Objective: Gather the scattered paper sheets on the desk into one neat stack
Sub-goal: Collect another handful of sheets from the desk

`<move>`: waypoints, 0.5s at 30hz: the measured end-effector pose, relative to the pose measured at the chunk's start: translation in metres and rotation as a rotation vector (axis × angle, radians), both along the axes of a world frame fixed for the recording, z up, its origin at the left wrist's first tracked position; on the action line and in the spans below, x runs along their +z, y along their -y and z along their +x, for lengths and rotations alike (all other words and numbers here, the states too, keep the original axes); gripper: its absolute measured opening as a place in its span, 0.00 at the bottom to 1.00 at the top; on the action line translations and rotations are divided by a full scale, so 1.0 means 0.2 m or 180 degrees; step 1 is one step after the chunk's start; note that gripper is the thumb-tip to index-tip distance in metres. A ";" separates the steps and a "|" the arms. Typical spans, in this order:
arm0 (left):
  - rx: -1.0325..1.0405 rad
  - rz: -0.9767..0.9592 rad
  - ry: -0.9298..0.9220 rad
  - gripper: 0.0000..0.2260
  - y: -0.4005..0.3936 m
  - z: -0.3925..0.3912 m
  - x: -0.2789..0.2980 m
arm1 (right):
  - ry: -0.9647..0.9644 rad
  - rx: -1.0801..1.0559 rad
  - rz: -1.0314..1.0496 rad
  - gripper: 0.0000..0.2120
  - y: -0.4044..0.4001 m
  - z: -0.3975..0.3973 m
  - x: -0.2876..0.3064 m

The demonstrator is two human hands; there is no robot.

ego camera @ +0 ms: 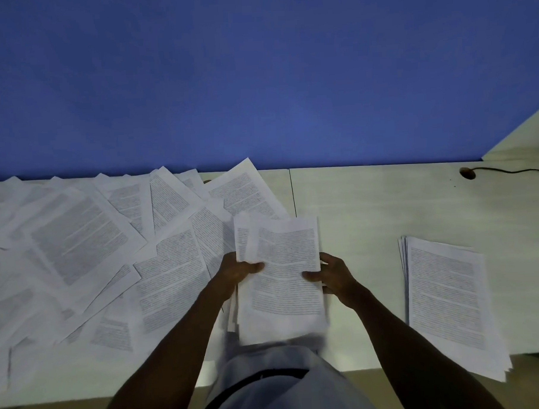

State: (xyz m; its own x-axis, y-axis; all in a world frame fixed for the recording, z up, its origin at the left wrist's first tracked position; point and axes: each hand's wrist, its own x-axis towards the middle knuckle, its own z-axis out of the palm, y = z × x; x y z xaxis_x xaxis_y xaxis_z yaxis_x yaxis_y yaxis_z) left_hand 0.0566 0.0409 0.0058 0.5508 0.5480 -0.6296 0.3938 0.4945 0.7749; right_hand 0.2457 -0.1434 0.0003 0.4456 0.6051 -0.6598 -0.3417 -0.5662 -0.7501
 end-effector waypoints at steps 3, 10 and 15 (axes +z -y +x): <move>0.0451 -0.0184 -0.0010 0.24 -0.05 0.01 -0.02 | -0.0118 0.0142 -0.0103 0.24 -0.02 -0.01 0.03; 0.1754 -0.1347 0.0808 0.20 -0.04 0.05 -0.09 | -0.1594 -0.0870 0.0563 0.26 -0.07 -0.11 0.01; 0.1446 -0.1348 0.0574 0.22 0.06 -0.04 -0.02 | -0.0561 -0.0759 0.0140 0.23 -0.22 -0.19 0.02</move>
